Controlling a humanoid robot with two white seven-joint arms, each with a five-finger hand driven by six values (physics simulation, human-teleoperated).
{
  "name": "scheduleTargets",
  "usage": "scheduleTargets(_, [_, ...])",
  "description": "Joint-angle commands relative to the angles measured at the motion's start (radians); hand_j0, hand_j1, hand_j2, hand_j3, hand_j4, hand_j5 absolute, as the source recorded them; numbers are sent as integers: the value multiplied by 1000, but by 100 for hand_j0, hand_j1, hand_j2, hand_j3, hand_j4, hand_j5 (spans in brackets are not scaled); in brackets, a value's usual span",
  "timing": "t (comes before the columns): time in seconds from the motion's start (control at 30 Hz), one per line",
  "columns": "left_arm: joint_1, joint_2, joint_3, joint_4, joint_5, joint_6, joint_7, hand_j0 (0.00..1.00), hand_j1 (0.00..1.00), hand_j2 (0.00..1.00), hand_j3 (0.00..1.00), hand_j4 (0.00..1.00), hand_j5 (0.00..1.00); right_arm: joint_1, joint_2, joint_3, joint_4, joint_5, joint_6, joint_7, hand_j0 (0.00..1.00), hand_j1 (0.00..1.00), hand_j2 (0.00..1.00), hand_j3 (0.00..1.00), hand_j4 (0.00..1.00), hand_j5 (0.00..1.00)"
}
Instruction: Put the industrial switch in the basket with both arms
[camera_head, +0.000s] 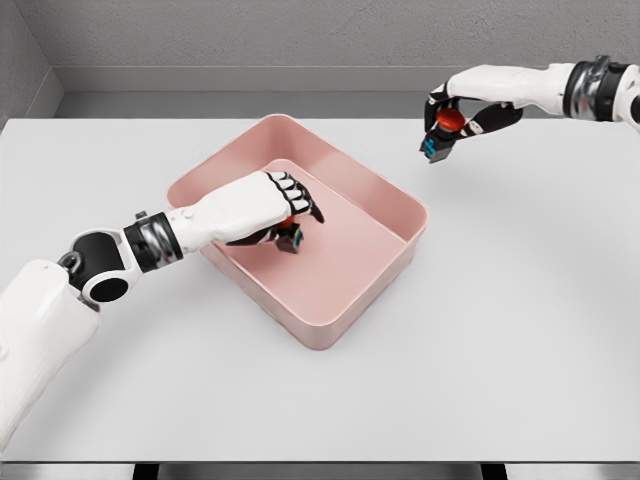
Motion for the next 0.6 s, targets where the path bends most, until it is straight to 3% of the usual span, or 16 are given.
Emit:
scheduleTargets(0.0, [0, 1, 0, -3, 9, 1, 1, 82, 82, 82, 82, 82, 82, 0, 0, -2, -15, -5, 3, 0, 48, 48, 48, 48, 48, 48])
scheduleTargets(0.2, [0, 1, 0, -6, 10, 1, 1, 86, 86, 86, 86, 86, 86, -5, -3, 0, -42, -45, 3, 0, 48, 48, 48, 48, 48, 48])
scheduleTargets(0.3, [0, 4, 2, -16, 12, 1, 2, 100, 100, 100, 100, 100, 100, -5, -3, 0, -57, -46, 3, 0, 48, 48, 48, 48, 48, 48])
scheduleTargets(0.57, [-8, 10, 6, -16, 18, 1, 5, 100, 100, 100, 100, 100, 100, -5, -6, 1, -105, -89, 5, 0, 48, 48, 48, 48, 48, 48])
